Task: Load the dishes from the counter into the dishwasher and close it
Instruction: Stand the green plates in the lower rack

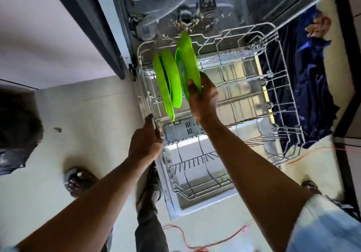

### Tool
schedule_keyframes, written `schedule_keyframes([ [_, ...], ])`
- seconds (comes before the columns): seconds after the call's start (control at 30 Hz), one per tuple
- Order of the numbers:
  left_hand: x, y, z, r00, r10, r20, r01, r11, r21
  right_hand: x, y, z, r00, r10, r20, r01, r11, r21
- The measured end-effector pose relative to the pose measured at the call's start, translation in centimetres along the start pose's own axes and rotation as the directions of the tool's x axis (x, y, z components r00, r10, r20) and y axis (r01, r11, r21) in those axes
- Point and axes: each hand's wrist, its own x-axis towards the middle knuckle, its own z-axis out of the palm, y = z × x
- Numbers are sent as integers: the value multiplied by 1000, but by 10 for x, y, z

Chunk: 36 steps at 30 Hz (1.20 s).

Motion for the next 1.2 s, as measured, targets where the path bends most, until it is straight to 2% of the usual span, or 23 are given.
schedule_keyframes([
  [0.07,0,0,5,999,22,-29,-23,999,-29,0,0,8,999,39,0,-39,999,34],
  [0.23,0,4,11,997,43,-66,-40,998,47,7,-2,6,991,70,-112,-58,992,112],
  [0.33,0,3,12,997,44,-68,-40,998,58,8,-4,9,998,49,-31,-45,992,119],
  [0.43,-1,3,14,997,25,-77,-22,999,37,3,1,10,999,20,35,-21,999,47],
  [0.63,-1,-1,15,998,24,-63,-28,998,-57,4,24,7,966,131,222,-111,989,-99],
  [0.93,3,-6,9,998,23,-53,-26,999,-41,14,17,18,946,197,258,-142,966,-217],
  [1.0,5,-8,-2,999,37,-21,-37,999,7,13,10,19,950,223,221,-188,968,-165],
  [1.07,4,-9,-20,997,71,12,-71,997,27,7,1,15,959,256,121,-250,966,-62],
  [1.13,-4,-8,-46,991,131,-17,-130,991,31,-6,-13,4,975,223,-23,-223,975,8],
  [1.2,-17,-4,-78,969,224,-106,-219,974,51,-24,-33,-10,978,150,-145,-142,988,67],
])
